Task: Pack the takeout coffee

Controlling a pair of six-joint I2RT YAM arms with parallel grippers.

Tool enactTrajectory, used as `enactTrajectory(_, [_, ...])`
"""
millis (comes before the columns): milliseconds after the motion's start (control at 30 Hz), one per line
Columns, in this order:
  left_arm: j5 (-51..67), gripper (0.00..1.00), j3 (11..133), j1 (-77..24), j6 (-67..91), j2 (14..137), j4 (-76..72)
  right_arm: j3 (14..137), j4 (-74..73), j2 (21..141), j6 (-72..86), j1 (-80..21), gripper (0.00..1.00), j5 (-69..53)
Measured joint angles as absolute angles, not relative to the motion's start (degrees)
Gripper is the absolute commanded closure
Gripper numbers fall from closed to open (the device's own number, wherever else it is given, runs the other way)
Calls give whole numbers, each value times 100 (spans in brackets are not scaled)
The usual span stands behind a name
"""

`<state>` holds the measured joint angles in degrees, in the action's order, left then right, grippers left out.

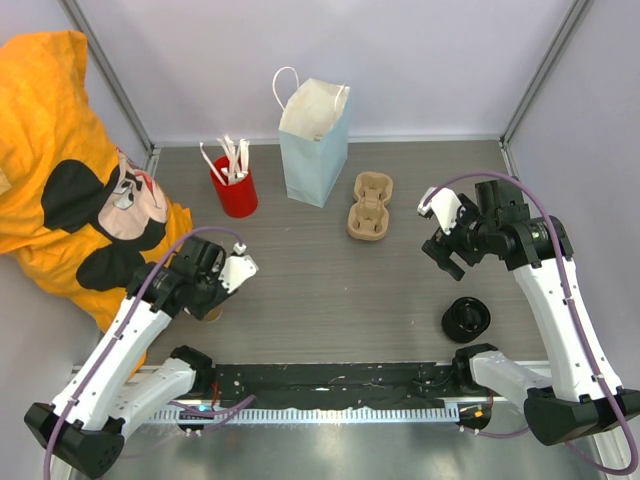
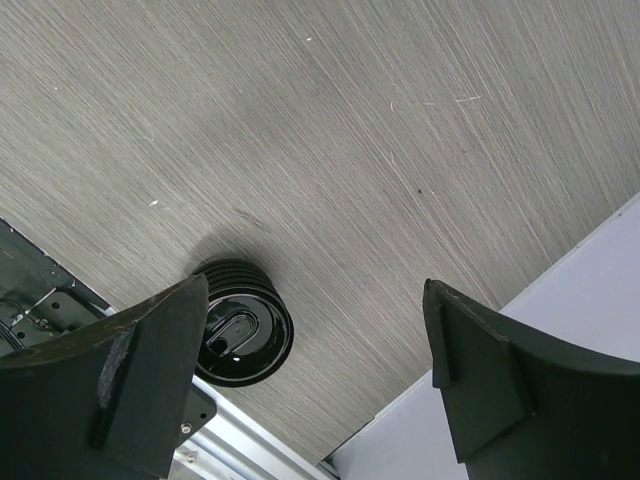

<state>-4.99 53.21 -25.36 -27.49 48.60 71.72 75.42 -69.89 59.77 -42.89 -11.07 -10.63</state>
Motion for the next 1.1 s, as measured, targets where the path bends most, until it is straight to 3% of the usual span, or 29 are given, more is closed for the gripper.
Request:
enactTrajectory(400, [-646, 90, 5214, -2473, -2773, 4890, 6941, 7542, -6987, 5977, -4215, -1107, 9, -1138])
enactTrajectory(1100, [-1127, 96, 5548, -2436, -2773, 4847, 6751, 7542, -6987, 5977, -4185, -1107, 9, -1173])
